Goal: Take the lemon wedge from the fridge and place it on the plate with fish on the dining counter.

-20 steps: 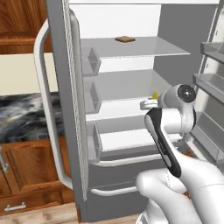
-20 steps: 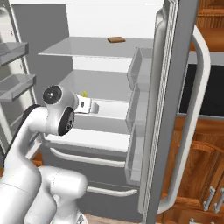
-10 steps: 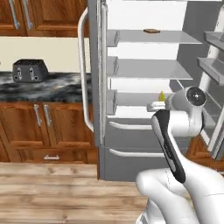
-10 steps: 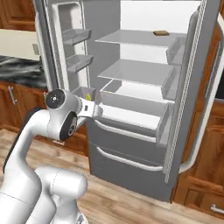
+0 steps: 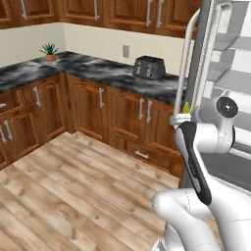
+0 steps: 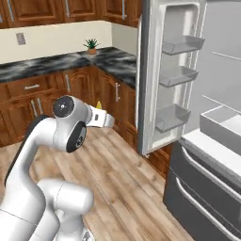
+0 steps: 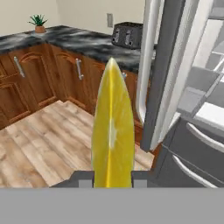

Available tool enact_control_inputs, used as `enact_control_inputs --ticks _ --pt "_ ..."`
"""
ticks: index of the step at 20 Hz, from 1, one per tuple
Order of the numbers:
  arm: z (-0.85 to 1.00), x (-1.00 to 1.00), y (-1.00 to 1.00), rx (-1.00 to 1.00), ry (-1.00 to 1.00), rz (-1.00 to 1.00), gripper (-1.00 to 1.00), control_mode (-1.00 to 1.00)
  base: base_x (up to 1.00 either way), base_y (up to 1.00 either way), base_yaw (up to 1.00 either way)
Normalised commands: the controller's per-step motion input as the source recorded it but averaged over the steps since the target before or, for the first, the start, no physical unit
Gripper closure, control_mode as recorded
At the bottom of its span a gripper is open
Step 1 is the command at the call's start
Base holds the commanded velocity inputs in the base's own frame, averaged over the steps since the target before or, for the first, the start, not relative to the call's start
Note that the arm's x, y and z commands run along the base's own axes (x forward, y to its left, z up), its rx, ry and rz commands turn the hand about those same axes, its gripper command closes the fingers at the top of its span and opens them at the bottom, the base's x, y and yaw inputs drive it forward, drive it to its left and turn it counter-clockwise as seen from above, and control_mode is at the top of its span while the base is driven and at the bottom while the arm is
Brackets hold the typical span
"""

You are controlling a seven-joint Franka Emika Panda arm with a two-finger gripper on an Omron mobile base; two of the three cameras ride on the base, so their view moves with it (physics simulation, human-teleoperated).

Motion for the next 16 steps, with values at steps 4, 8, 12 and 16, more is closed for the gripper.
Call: enact_control_inputs --ticks 4,8,12,16 --pt "0.00 0.00 0.00 0.00 0.00 0.00 1.00 1.00 -0.13 0.00 0.94" --pt "0.00 0.00 0.00 0.00 0.00 0.00 1.00 1.00 -0.12 0.00 0.95" --pt "0.00 0.00 0.00 0.00 0.00 0.00 1.00 1.00 -0.09 0.00 0.96" --pt "0.00 0.00 0.00 0.00 0.00 0.00 1.00 1.00 -0.06 0.00 0.96"
